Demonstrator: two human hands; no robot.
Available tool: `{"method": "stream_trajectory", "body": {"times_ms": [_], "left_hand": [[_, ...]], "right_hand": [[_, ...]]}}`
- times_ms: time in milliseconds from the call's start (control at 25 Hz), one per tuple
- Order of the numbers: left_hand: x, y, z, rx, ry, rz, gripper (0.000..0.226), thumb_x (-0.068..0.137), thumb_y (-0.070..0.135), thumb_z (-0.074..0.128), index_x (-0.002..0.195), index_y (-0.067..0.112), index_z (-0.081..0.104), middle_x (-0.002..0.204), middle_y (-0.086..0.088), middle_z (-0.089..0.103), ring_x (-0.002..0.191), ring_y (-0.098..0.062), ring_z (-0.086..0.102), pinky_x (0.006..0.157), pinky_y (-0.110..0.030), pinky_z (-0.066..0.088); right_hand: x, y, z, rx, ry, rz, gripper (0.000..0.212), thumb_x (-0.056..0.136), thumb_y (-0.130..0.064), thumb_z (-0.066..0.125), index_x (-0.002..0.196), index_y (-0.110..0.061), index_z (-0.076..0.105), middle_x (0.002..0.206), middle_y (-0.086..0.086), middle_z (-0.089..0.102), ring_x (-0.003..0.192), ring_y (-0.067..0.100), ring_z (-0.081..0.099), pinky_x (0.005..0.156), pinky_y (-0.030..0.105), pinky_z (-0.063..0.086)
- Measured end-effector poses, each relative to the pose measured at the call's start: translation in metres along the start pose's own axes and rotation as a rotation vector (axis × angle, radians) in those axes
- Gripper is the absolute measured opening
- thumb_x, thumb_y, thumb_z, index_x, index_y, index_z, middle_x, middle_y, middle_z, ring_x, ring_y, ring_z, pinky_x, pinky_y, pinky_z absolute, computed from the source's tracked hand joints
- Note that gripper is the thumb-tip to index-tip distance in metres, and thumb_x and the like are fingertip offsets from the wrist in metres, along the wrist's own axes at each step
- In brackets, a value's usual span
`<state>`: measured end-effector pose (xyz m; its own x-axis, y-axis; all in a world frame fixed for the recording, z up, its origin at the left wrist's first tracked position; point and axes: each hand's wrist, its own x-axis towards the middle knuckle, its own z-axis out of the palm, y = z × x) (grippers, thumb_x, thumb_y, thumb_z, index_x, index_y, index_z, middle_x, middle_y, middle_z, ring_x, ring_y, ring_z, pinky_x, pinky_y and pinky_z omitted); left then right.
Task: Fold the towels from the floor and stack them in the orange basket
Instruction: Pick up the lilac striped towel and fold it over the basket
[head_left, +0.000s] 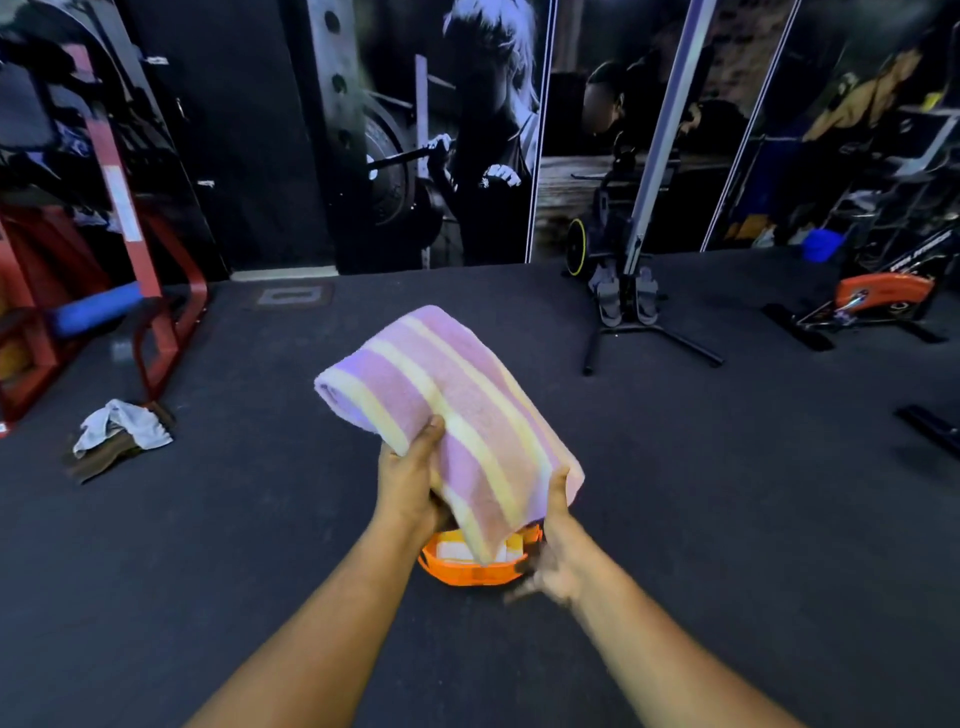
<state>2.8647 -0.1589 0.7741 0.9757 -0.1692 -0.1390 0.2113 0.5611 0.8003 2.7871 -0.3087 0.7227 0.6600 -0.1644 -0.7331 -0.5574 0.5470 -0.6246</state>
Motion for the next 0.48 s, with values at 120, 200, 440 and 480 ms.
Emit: {"method": "stream_trajectory", "body": {"times_ms": [120, 200, 440, 480], "left_hand": [[-0.005, -0.015, -0.002, -0.028, -0.056, -0.074, 0.035, 0.078, 0.012, 0.078, 0.111, 0.008, 0.068, 0.096, -0.018, 0.070, 0.077, -0.031, 0.071, 0.073, -0.044, 0.057], [0.000, -0.019, -0.016, -0.015, -0.116, -0.142, 0.049, 0.067, 0.014, 0.086, 0.112, 0.009, 0.070, 0.105, -0.013, 0.070, 0.098, -0.030, 0.067, 0.086, -0.046, 0.052], [0.073, -0.011, -0.088, 0.066, -0.107, -0.349, 0.110, 0.056, 0.074, 0.086, 0.140, 0.011, 0.054, 0.136, -0.011, 0.065, 0.117, -0.034, 0.067, 0.092, -0.052, 0.059], [0.096, -0.014, -0.099, 0.066, -0.012, -0.377, 0.111, 0.062, 0.078, 0.078, 0.144, 0.009, 0.048, 0.138, -0.010, 0.064, 0.116, -0.032, 0.067, 0.087, -0.050, 0.059]], "right_hand": [[0.007, -0.019, 0.017, 0.276, -0.084, -0.168, 0.082, 0.074, -0.072, 0.070, 0.133, -0.016, 0.062, 0.119, 0.014, 0.074, 0.112, 0.038, 0.068, 0.089, 0.059, 0.053], [0.016, -0.032, 0.016, 0.417, -0.054, -0.321, 0.066, 0.080, -0.037, 0.081, 0.137, -0.014, 0.059, 0.120, 0.014, 0.074, 0.107, 0.035, 0.071, 0.070, 0.045, 0.061], [0.074, -0.075, -0.032, 0.243, -0.020, -0.540, 0.066, 0.081, -0.014, 0.082, 0.140, -0.025, 0.053, 0.130, 0.012, 0.069, 0.118, 0.036, 0.067, 0.084, 0.062, 0.058], [0.090, -0.084, -0.041, 0.185, -0.019, -0.554, 0.065, 0.082, -0.014, 0.082, 0.139, -0.026, 0.053, 0.131, 0.011, 0.068, 0.120, 0.036, 0.066, 0.086, 0.060, 0.058]]}}
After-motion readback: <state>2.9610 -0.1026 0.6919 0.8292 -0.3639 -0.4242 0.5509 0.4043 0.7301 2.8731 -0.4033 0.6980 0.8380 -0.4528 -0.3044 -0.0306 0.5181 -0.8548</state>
